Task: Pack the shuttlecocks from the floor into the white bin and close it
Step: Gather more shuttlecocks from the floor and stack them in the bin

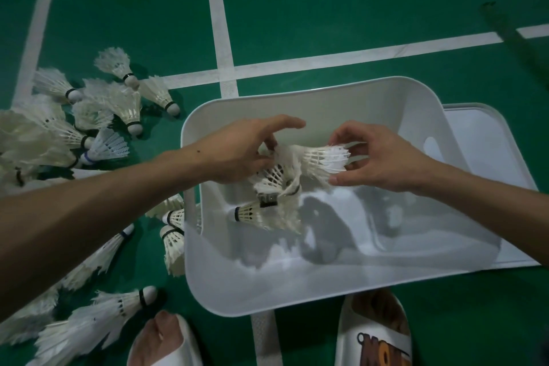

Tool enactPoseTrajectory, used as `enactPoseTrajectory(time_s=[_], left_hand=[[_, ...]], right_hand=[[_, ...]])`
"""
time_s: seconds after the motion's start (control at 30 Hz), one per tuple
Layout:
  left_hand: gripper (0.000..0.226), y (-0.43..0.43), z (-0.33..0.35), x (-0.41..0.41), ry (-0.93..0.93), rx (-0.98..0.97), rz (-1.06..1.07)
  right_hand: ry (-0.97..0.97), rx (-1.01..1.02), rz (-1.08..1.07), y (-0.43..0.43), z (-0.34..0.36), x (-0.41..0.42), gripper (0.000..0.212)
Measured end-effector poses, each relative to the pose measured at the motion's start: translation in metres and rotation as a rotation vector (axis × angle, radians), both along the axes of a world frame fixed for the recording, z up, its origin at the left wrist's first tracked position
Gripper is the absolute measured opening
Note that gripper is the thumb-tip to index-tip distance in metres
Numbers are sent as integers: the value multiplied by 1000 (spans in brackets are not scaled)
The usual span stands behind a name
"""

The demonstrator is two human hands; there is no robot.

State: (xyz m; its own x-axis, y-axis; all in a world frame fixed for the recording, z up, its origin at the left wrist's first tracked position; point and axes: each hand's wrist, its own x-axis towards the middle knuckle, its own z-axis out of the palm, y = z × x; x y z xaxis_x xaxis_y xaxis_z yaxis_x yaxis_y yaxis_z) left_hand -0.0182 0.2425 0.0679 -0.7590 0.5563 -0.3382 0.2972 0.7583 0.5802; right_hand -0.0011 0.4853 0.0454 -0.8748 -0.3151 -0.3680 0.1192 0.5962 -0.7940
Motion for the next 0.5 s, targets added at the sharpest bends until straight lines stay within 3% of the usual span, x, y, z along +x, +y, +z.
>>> enactPoseTrajectory(time_s=[0.13, 0.2, 0.37, 0.5], left_hand=[[36, -2, -4, -2, 43, -119, 77], [28, -3, -3, -2, 54, -126, 87], [19, -5, -5, -3, 97, -103, 85], [15, -5, -6, -4, 110, -113, 76]], right_hand=[[-23, 355, 133, 12, 2, -2, 47], [-63, 431, 188, 12, 1, 4, 49], [-62, 512, 297, -2, -14, 20, 58], [-65, 454, 278, -20, -28, 24, 60]])
